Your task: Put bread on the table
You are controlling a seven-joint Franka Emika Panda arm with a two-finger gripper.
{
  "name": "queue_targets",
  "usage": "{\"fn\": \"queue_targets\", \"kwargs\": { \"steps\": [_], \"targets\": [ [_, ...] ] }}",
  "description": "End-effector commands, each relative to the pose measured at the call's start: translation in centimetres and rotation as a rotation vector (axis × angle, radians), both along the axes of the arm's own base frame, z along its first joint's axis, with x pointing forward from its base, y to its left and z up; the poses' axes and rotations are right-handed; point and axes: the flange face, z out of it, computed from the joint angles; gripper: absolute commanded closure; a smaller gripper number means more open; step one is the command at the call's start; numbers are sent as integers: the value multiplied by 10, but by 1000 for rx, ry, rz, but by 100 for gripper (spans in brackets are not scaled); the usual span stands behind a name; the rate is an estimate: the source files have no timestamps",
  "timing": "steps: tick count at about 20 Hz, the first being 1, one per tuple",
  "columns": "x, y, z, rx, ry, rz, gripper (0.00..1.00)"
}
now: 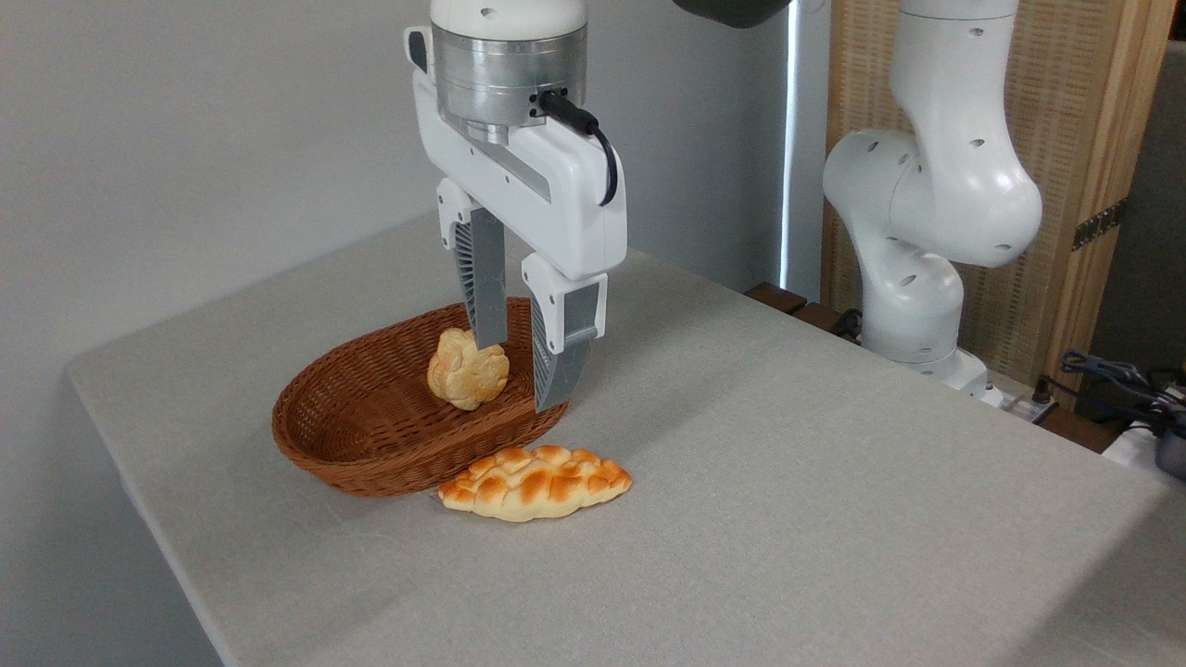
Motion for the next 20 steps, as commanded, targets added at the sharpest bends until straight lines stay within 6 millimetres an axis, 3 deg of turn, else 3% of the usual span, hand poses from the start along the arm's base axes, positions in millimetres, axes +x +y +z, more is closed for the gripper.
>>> {"fn": "queue_targets", "kwargs": {
  "steps": [1, 5, 9, 20],
  "targets": [
    [0, -6, 3, -28, 25, 107, 0],
    [3, -23, -1, -20, 44, 186, 0],
    [5, -40, -4, 60, 47, 154, 0],
    [9, -51, -13, 114, 55, 107, 0]
  ]
}}
